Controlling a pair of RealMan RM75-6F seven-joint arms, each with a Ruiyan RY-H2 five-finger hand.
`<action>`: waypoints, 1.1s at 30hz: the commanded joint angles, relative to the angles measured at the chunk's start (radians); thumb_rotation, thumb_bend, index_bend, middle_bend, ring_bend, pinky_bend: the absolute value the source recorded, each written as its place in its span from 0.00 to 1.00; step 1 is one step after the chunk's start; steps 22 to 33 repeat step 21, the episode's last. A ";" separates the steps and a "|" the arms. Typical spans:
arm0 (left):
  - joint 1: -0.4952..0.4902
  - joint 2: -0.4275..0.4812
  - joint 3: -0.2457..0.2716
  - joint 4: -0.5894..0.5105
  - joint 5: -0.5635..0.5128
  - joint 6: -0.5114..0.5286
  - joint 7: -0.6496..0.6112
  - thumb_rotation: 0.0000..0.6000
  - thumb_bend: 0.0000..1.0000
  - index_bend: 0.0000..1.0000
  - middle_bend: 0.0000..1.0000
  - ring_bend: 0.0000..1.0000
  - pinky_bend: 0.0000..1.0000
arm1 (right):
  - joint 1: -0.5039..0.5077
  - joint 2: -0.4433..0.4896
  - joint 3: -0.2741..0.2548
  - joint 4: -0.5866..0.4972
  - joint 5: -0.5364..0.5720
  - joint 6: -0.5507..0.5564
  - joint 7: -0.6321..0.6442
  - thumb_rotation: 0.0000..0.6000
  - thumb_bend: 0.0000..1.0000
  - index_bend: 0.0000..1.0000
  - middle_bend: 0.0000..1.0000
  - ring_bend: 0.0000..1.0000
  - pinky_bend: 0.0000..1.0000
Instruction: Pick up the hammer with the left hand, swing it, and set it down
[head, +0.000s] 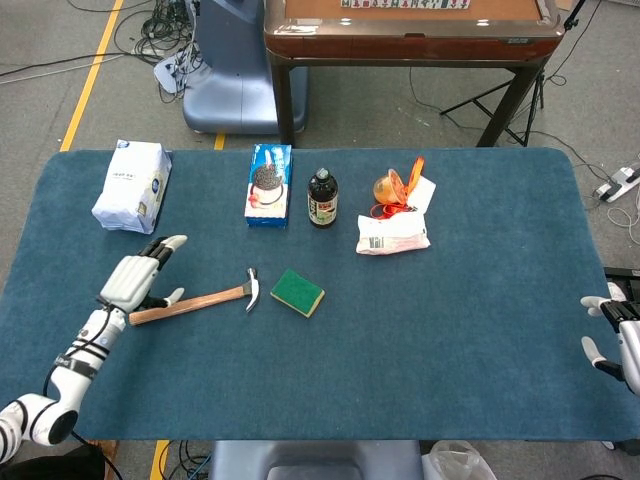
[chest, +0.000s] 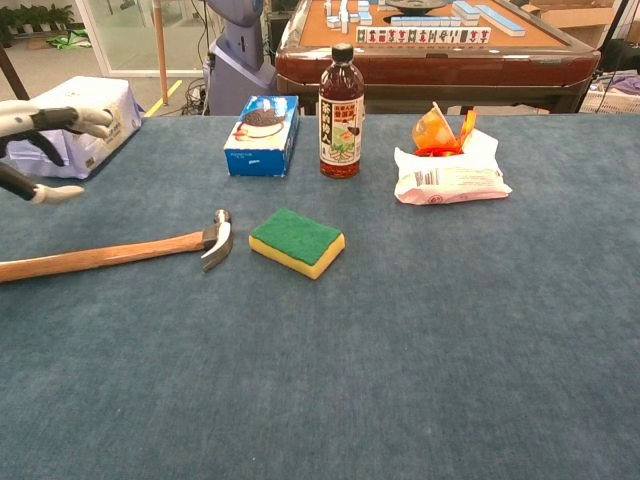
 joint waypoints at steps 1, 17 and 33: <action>0.109 0.100 -0.005 -0.165 -0.112 0.091 0.113 1.00 0.29 0.04 0.10 0.09 0.24 | 0.005 0.000 -0.010 0.008 -0.030 -0.004 0.016 1.00 0.32 0.32 0.39 0.31 0.37; 0.423 0.176 0.105 -0.363 0.010 0.477 0.221 1.00 0.29 0.10 0.10 0.09 0.24 | 0.048 -0.009 -0.020 0.013 -0.128 -0.014 0.045 1.00 0.32 0.32 0.39 0.30 0.37; 0.456 0.165 0.110 -0.380 0.046 0.513 0.240 1.00 0.29 0.10 0.10 0.09 0.24 | 0.056 -0.010 -0.023 0.005 -0.147 -0.017 0.051 1.00 0.32 0.32 0.39 0.30 0.36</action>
